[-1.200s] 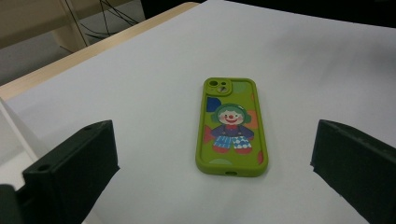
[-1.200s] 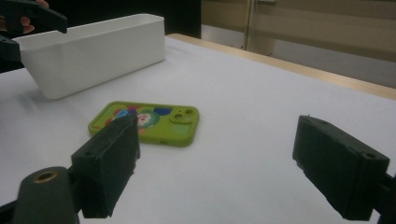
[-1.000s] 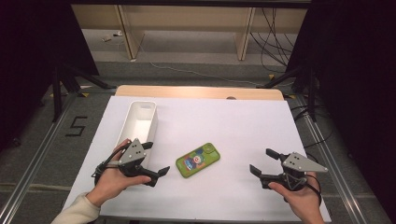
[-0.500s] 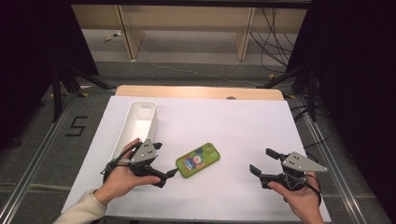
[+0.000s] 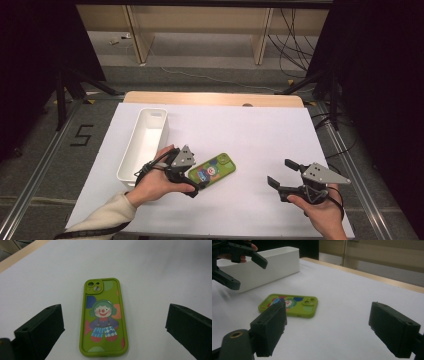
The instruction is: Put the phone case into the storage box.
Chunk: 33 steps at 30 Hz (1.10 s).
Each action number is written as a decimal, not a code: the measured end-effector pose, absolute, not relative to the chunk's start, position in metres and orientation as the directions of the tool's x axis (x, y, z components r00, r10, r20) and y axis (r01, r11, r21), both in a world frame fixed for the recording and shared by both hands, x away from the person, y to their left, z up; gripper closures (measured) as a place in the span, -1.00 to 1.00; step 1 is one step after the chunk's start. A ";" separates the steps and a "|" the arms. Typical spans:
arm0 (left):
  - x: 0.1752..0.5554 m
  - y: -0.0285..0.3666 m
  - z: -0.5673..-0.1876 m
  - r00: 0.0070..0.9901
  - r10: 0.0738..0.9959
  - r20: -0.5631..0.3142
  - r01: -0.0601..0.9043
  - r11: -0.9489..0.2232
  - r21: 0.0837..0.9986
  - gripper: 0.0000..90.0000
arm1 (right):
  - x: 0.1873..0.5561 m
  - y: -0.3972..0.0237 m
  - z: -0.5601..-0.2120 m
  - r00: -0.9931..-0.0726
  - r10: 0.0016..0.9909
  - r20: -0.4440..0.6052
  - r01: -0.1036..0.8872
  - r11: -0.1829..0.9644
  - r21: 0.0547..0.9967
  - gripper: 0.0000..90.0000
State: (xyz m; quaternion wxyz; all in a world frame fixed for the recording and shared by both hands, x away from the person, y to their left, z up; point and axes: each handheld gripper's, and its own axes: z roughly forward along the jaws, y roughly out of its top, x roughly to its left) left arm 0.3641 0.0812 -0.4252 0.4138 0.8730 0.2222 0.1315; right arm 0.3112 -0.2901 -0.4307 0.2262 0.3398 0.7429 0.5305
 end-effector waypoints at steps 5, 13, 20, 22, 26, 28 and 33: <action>0.373 0.071 -0.432 0.870 0.491 0.048 0.286 -0.581 0.762 -0.98 | 0.311 -0.290 -0.431 -0.668 0.744 0.024 0.265 0.207 0.942 -0.65; 0.384 0.055 -0.439 0.870 0.491 0.042 0.299 -0.593 0.748 -0.98 | 0.312 -0.290 -0.431 -0.669 0.743 0.022 0.265 0.211 0.941 -0.64; 0.392 0.038 -0.445 0.876 0.480 0.042 0.300 -0.611 0.732 -0.97 | 0.312 -0.290 -0.431 -0.669 0.743 0.023 0.266 0.209 0.941 -0.65; 0.394 0.034 -0.446 0.876 0.481 0.043 0.302 -0.615 0.728 -0.97 | 0.312 -0.290 -0.431 -0.669 0.743 0.023 0.265 0.209 0.941 -0.64; 0.401 0.026 -0.451 0.876 0.480 0.043 0.305 -0.621 0.722 -0.97 | 0.312 -0.290 -0.431 -0.669 0.743 0.022 0.265 0.211 0.941 -0.64; 0.403 0.023 -0.452 0.876 0.481 0.044 0.307 -0.624 0.719 -0.97 | 0.312 -0.290 -0.431 -0.669 0.743 0.022 0.265 0.211 0.941 -0.64; 0.409 0.017 -0.456 0.874 0.484 0.046 0.309 -0.626 0.716 -0.97 | 0.312 -0.290 -0.431 -0.668 0.743 0.022 0.265 0.210 0.941 -0.65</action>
